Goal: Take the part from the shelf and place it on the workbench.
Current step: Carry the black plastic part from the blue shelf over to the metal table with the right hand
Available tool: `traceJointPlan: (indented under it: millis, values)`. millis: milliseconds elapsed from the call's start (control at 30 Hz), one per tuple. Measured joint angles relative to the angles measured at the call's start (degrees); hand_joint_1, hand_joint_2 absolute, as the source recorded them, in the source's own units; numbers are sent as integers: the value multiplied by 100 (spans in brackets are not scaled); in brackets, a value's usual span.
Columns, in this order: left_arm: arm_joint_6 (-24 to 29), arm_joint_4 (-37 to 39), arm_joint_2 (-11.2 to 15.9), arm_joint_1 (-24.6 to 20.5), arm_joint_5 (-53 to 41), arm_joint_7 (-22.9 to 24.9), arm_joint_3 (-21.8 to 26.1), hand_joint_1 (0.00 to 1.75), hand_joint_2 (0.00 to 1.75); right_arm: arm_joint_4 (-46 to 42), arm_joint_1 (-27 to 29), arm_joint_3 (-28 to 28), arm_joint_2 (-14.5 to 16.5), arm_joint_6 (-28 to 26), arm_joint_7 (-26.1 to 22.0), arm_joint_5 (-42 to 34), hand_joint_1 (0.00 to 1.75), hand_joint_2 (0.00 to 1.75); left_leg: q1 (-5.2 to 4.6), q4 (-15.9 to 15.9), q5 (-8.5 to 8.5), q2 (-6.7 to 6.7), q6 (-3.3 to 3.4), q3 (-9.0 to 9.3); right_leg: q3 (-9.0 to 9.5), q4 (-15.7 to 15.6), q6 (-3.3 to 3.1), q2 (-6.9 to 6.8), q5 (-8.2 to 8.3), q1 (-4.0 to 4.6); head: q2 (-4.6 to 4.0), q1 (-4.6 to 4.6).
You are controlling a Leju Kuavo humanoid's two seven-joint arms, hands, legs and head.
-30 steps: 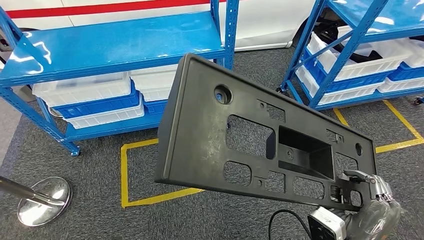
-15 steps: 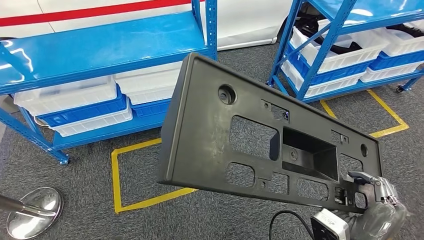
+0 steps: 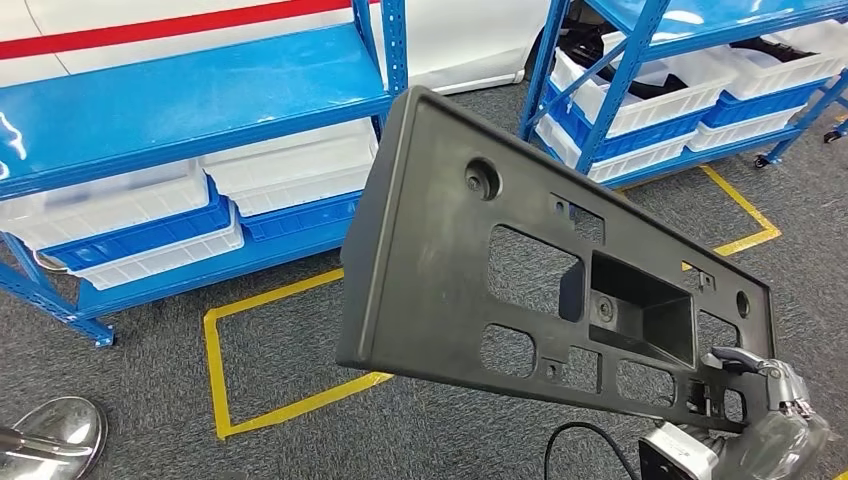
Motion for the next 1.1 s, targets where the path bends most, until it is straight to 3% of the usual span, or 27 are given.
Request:
traceJointPlan:
  millis: [67,133,167,200,233,300,367,433,533,567,633,667,700,733,767,833,867,933,1000,1033,1100]
  values:
    - [0,0,-9,2,0,-1,2,0,175,-25,2,-13,1,0,-3,1,175,175,30,-98,71,76,61,24,-159,341,37,-115,-238,16,0,2]
    - [-1,0,-8,6,0,-1,3,0,175,-33,5,-22,-1,0,-5,1,175,175,13,-94,78,145,87,6,-498,1059,69,-218,-612,3,-1,1]
    - [-2,0,-8,8,0,-1,3,0,175,-32,8,-27,-1,0,-4,1,175,175,9,-78,73,181,87,-9,-646,1375,87,-234,-726,-7,-1,2]
    - [-2,0,-8,9,0,0,4,0,175,-31,11,-33,-1,0,-4,0,175,175,6,-57,63,213,85,-22,-711,1518,103,-242,-735,-18,-1,1]
    - [-2,0,-8,8,0,1,4,0,175,-29,12,-38,-1,0,-3,-1,175,175,6,-33,50,242,77,-31,-658,1430,113,-257,-630,-28,-1,1]
    - [-2,0,-10,6,0,1,5,0,175,-29,9,-42,-1,0,-3,-1,175,175,10,34,1,293,40,-35,-266,706,114,-342,-284,-43,0,1]
    - [-2,0,-12,1,-1,-1,5,0,175,-34,9,-41,0,0,-5,-6,175,175,-8,104,-55,327,-27,-39,40,121,73,-416,-101,-22,-1,0]
    - [-2,0,-12,-1,0,-1,7,0,175,-43,15,-44,1,-2,-22,-62,175,175,-27,127,-75,355,-96,-39,65,48,10,-396,-96,12,-1,0]
    - [-1,0,-12,-6,1,-2,14,0,175,-70,31,-51,3,-4,-84,-224,175,175,-13,233,-183,323,-180,-70,59,2,-96,-329,-57,-18,0,-2]
    - [0,0,-12,-6,1,-3,17,0,175,-81,35,-54,4,-4,-98,-265,175,175,-4,426,-325,269,-206,-153,57,-17,-128,-312,-40,-34,-1,-2]
    - [0,0,-12,2,0,-4,25,0,175,-92,41,-69,4,-4,-110,-310,175,175,13,1104,-709,170,-248,-455,39,-23,-165,-274,-26,-33,-1,-3]
    - [0,0,-12,8,0,-4,28,0,175,-92,45,-80,4,-4,-110,-320,175,175,18,1454,-846,152,-262,-613,30,-20,-171,-247,-24,-28,-1,-2]
    - [0,0,-12,13,0,-4,30,0,175,-92,50,-93,3,-4,-110,-322,175,175,21,1661,-880,146,-266,-707,26,-15,-173,-217,-22,-23,-1,-2]
    - [0,0,-12,17,-1,-4,32,0,175,-92,53,-103,3,-3,-110,-322,175,175,21,1655,-796,143,-261,-705,26,-10,-174,-183,-22,-21,-1,-3]
    - [0,0,-12,17,-2,-5,33,0,175,-92,56,-110,3,-3,-110,-320,175,175,21,1428,-614,134,-245,-601,31,-5,-173,-145,-22,-20,0,-3]
    - [0,0,-8,16,-3,-5,34,0,175,-92,57,-116,3,-4,-110,-316,175,175,16,657,-218,13,-180,-249,36,1,-162,-77,-20,-17,-1,-2]
    - [1,0,-5,16,-4,-5,34,0,175,-93,56,-117,3,-4,-110,-316,175,175,8,351,-115,-58,-146,-116,25,5,-141,-44,-13,-17,-2,-2]
    - [3,0,1,10,-7,-4,34,0,175,-98,67,-123,4,-3,-113,-352,175,175,-13,123,-96,-140,-101,-33,-15,2,-73,10,16,-27,-1,-1]
    - [5,0,-2,5,-10,-4,36,0,175,-124,95,-132,5,-4,-137,-439,175,175,-3,52,-54,-78,-59,-20,-33,-5,2,36,38,-37,0,-1]
    - [7,0,-4,8,-10,-4,39,0,175,-143,106,-138,4,-4,-158,-487,175,175,11,5,-21,-41,-27,-4,-54,44,28,-5,-5,-29,0,1]
    - [10,0,-8,10,-10,-3,46,0,175,-175,112,-147,3,-4,-199,-553,175,175,37,-69,29,52,34,19,-242,457,56,-144,-282,-19,-1,3]
